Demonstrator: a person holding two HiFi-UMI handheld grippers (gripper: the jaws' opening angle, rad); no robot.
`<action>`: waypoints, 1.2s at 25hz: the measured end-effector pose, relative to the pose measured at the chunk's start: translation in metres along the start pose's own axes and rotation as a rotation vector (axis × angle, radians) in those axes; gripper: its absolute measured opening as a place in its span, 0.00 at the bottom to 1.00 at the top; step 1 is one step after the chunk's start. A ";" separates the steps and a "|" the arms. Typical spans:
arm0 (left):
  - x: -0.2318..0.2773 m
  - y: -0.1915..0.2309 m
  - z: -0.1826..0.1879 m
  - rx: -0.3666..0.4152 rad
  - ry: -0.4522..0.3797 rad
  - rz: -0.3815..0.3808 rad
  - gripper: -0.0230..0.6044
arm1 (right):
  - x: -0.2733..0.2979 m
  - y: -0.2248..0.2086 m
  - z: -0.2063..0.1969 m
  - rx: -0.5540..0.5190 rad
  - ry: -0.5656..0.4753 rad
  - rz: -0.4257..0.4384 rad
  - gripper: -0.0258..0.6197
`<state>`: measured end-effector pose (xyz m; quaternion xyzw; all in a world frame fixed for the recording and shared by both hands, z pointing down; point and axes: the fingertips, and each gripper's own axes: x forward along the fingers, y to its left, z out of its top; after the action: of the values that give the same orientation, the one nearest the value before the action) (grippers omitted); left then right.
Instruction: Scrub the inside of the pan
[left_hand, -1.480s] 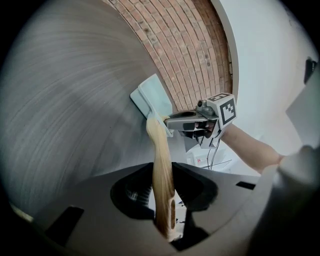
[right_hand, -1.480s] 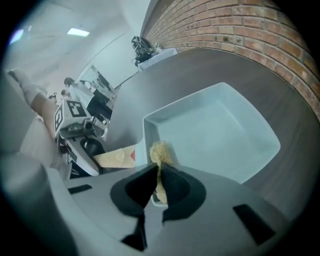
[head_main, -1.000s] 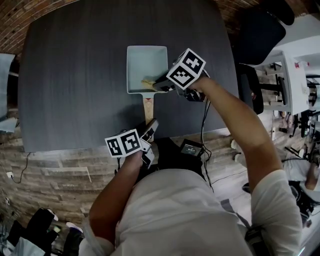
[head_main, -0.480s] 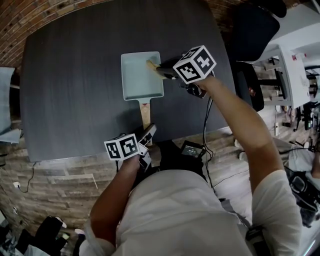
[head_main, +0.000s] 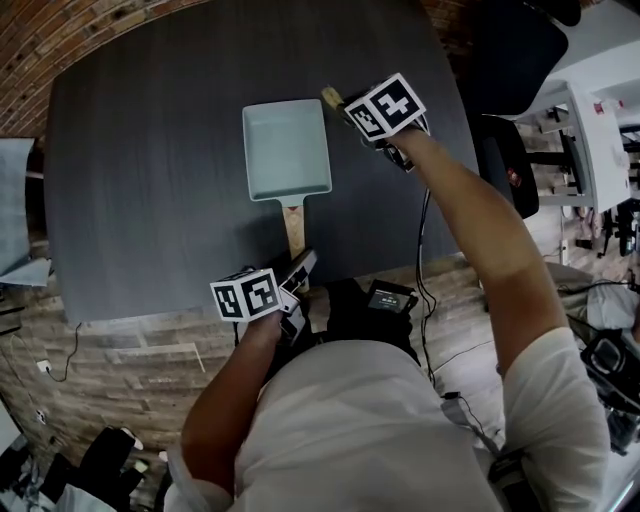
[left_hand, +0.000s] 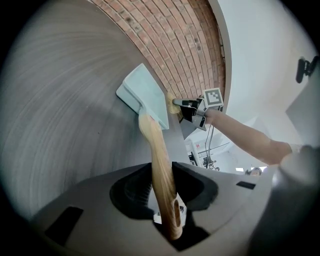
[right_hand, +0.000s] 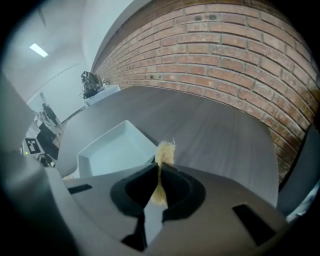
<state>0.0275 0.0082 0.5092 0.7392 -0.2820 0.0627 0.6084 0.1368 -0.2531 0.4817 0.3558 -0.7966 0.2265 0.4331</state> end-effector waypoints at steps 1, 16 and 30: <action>0.000 0.000 0.000 0.002 0.005 0.002 0.23 | 0.004 -0.002 0.000 -0.001 0.006 -0.003 0.09; 0.002 0.001 -0.002 0.059 0.078 0.008 0.24 | 0.026 0.029 -0.025 -0.170 0.090 0.155 0.09; 0.005 -0.001 -0.003 0.064 0.096 -0.007 0.24 | 0.010 0.066 -0.053 -0.226 0.096 0.275 0.09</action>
<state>0.0325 0.0099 0.5113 0.7553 -0.2477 0.1048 0.5976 0.1108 -0.1785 0.5145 0.1815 -0.8365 0.2096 0.4727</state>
